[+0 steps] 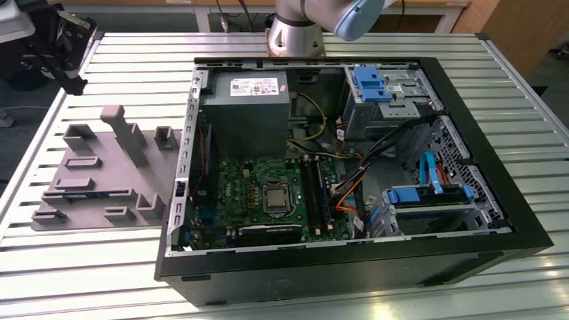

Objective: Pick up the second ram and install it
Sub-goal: 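Reach for the second ram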

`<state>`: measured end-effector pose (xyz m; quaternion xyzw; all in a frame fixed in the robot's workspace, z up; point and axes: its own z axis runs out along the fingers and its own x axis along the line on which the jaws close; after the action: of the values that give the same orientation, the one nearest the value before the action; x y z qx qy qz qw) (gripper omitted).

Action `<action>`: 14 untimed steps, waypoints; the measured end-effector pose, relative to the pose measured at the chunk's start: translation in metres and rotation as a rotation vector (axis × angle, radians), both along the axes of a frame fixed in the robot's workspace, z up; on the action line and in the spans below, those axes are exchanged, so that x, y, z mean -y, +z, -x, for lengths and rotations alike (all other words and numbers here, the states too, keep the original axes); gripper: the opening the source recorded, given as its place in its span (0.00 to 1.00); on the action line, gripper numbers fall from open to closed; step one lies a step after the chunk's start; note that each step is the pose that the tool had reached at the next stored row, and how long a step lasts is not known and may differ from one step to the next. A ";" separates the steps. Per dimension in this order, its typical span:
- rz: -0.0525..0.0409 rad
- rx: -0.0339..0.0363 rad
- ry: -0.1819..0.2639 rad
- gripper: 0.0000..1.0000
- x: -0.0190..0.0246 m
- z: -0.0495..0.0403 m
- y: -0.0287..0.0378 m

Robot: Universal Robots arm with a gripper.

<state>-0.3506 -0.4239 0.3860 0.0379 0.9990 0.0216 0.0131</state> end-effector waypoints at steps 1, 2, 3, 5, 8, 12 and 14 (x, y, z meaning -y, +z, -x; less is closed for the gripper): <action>-0.0001 0.0000 0.000 0.11 0.0001 0.0007 0.0000; 0.0000 0.0001 0.000 0.11 0.0007 0.0026 0.0000; 0.0001 -0.0001 0.000 0.11 0.0017 0.0059 0.0000; -0.0001 0.0002 0.000 0.11 0.0036 0.0140 -0.0004; 0.0000 0.0000 0.000 0.11 0.0064 0.0256 -0.0010; 0.0004 -0.0011 0.000 0.11 0.0097 0.0372 -0.0028; 0.0005 -0.0023 0.000 0.11 0.0107 0.0418 -0.0037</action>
<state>-0.3923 -0.4346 0.3823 0.0379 0.9990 0.0213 0.0119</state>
